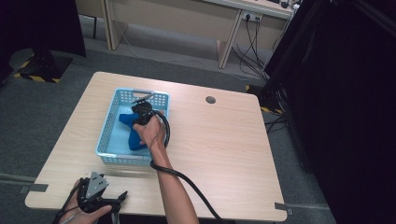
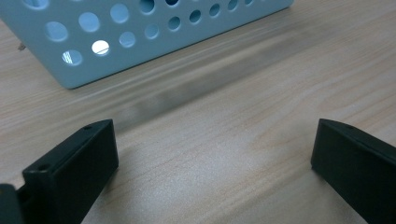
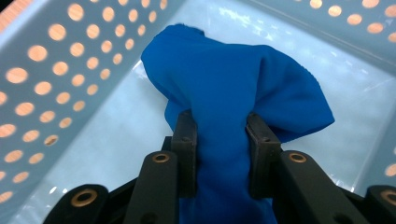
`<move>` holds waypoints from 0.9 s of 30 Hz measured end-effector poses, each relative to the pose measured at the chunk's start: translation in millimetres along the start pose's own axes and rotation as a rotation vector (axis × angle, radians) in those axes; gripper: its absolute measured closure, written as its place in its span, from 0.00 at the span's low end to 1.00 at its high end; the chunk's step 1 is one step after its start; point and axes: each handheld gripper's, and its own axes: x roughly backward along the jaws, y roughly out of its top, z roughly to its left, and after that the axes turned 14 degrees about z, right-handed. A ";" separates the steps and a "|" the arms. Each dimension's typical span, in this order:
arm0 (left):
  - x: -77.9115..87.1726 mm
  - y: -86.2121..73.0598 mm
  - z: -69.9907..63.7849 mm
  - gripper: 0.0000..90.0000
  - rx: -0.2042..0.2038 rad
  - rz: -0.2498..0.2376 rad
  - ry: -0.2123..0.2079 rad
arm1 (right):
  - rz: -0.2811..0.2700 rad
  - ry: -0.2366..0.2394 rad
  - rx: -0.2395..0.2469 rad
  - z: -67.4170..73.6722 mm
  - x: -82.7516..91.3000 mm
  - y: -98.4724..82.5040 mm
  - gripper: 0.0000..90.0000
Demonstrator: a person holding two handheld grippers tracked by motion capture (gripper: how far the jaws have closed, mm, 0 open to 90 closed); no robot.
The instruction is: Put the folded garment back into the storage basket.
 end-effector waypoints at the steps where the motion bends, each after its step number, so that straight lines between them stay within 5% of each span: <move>1: 0.0 0.0 0.0 0.00 0.000 0.000 0.000 | 0.003 0.000 0.001 -0.3 -1.0 0.0 0.78; 11: -0.1 -0.1 0.0 0.00 0.000 -0.002 -0.001 | 0.047 0.003 0.007 1.7 -11.9 -1.8 0.71; 17: -0.1 -0.1 0.1 0.00 -0.001 -0.002 -0.001 | 0.045 -0.014 0.013 0.2 -9.9 -0.8 0.44; 27: -0.1 0.0 -0.1 0.00 0.001 -0.001 0.000 | 0.003 0.004 0.016 -9.0 4.2 -3.5 0.34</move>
